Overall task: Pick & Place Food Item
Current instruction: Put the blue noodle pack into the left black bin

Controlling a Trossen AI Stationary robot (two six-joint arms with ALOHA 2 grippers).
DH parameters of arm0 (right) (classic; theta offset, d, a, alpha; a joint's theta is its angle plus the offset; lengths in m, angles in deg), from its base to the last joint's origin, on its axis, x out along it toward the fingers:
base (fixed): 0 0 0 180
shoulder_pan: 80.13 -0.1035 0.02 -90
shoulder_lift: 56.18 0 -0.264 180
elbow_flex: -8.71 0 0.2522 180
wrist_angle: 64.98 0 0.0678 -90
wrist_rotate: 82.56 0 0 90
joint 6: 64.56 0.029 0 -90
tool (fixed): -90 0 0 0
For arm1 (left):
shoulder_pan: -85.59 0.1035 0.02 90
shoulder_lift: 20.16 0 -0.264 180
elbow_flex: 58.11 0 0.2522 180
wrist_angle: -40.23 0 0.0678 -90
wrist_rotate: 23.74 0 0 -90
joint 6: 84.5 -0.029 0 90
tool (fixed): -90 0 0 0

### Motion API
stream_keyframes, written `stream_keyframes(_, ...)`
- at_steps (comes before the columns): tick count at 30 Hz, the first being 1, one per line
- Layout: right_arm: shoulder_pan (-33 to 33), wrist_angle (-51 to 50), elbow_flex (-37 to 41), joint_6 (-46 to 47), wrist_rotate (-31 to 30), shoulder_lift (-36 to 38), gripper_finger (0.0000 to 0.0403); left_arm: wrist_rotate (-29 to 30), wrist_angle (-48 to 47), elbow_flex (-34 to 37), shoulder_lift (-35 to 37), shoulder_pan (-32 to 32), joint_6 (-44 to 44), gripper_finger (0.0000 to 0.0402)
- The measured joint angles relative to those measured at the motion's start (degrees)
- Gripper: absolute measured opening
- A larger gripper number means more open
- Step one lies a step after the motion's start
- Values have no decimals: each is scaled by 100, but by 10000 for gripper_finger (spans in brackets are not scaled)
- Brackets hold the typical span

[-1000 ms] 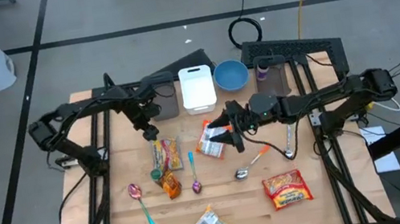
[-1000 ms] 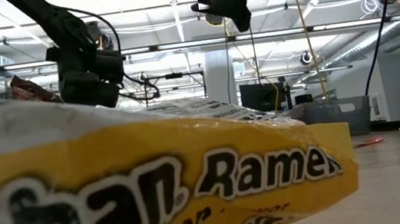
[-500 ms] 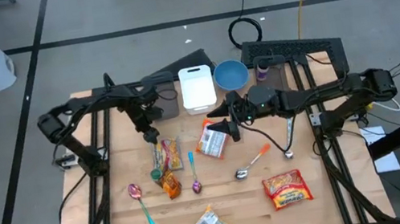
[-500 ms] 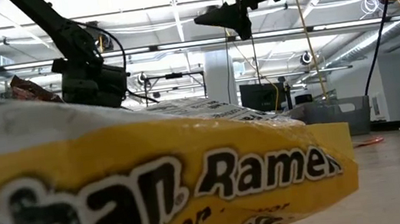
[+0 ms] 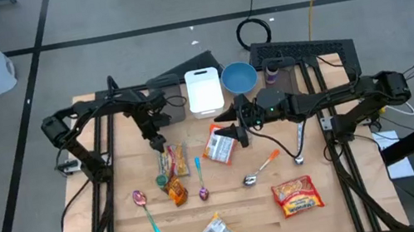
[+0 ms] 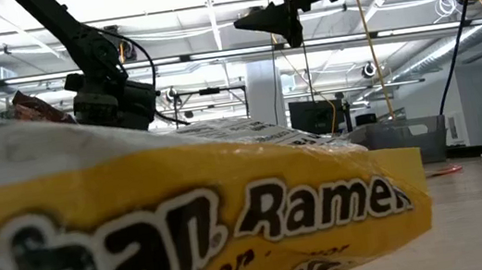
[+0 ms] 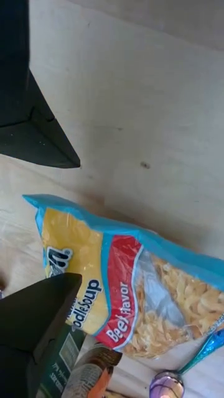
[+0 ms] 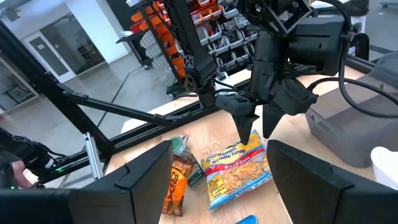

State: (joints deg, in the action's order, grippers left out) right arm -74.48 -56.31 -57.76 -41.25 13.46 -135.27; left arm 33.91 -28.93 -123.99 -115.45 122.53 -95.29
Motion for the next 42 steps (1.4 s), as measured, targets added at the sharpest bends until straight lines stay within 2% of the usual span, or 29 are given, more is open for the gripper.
stream_keyframes(3,0,-2,0,0,0,-2,254,-50,0,0,0,-12,20,260)
stream_keyframes(14,0,-2,0,-1,1,-1,254,-71,-2,0,0,-12,52,114)
stream_keyframes(25,0,-6,0,0,2,0,254,-84,-4,0,0,-12,52,13)
stream_keyframes(42,-2,-70,0,0,5,0,254,-25,-380,0,133,-12,72,5)
